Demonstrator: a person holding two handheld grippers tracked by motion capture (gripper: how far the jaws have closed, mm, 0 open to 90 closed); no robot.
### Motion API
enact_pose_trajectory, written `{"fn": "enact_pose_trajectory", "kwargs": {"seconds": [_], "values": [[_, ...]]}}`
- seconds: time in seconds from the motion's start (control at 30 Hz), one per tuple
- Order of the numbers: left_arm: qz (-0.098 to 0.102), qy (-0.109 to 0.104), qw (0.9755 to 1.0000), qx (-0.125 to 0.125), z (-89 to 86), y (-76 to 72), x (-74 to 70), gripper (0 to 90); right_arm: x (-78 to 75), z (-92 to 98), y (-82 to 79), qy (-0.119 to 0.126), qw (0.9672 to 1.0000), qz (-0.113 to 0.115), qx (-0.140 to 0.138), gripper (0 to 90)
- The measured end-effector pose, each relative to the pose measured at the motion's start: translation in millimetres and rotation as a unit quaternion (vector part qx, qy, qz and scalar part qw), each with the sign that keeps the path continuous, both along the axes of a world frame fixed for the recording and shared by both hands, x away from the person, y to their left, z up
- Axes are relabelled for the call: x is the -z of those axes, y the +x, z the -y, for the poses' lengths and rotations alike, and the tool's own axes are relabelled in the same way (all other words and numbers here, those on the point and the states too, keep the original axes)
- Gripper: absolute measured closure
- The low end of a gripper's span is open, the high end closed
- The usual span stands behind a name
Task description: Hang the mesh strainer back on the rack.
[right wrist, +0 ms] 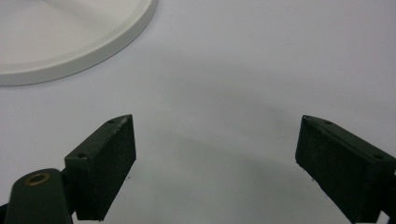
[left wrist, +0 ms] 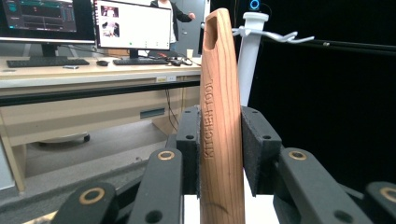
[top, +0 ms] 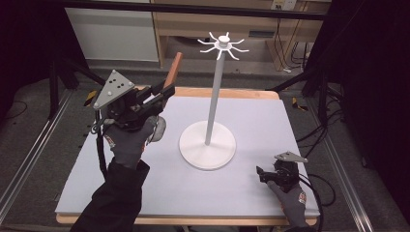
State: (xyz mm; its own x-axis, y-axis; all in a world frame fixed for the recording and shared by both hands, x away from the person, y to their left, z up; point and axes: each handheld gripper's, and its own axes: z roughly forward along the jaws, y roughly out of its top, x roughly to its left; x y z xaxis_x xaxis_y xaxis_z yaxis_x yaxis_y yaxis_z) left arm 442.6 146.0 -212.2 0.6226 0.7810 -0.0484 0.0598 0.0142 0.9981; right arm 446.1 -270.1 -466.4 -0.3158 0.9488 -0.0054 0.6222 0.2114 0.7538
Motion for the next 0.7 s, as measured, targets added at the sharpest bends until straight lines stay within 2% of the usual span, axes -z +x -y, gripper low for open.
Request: {"fn": "enact_pose_trajectory", "kwargs": {"seconds": [0.4, 0.7], "values": [[0.007, 0.0, 0.9999, 0.012, 19.9, 7.5, -14.9, 70.0, -0.8, 0.9, -0.4, 0.003, 1.0, 0.006, -0.003, 12.4], [0.001, 0.006, 0.9999, 0.009, 28.1, 16.4, -13.1, 70.0, -1.4, 1.3, -0.6, 0.005, 1.0, 0.007, -0.002, 12.3]]}}
